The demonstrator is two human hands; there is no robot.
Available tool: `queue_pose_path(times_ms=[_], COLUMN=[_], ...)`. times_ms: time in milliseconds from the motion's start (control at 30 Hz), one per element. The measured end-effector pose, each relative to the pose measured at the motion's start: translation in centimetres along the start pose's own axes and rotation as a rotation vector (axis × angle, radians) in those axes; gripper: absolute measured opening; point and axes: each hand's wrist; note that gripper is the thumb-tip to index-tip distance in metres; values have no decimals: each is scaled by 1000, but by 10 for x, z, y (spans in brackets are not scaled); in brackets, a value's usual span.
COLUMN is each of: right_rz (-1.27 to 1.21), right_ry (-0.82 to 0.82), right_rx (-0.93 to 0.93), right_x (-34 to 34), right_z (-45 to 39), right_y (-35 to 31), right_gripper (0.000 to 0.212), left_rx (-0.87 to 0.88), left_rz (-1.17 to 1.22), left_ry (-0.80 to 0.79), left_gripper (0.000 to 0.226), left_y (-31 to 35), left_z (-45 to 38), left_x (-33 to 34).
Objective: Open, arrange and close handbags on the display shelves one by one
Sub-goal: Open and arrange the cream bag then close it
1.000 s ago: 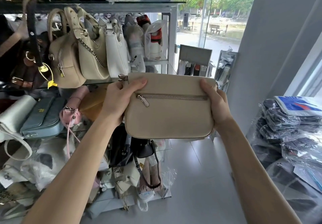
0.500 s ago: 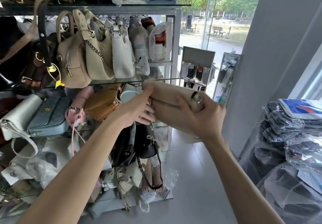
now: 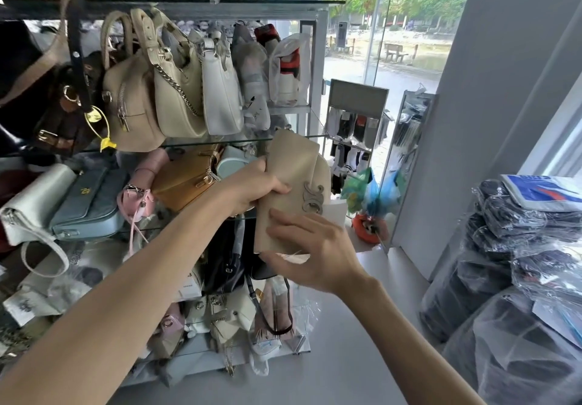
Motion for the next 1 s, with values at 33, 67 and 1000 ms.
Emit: queue_pose_path(times_ms=[33,67,1000], right_rz=[-49,-78,-966], right_ry=[-51,-97,-107], right_rx=[30,72,1119], right_x=[-3,-6,-25], right_z=[-2,-5,-23], right_y=[4,8,71], right_gripper=[33,32,45], left_rx=[27,47,55], left_rz=[-11,-22,-628], left_ry=[-6,-12,-393], left_gripper=[60,62,47], left_y=[0,1,66], left_z=[0,0,19], left_x=[-2,-5,-65])
Point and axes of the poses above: each hand's wrist, its own z-axis away from the middle knuckle, its own x-axis out of the palm, y = z × x, and after that the axes turned 14 degrees about z, right-handed
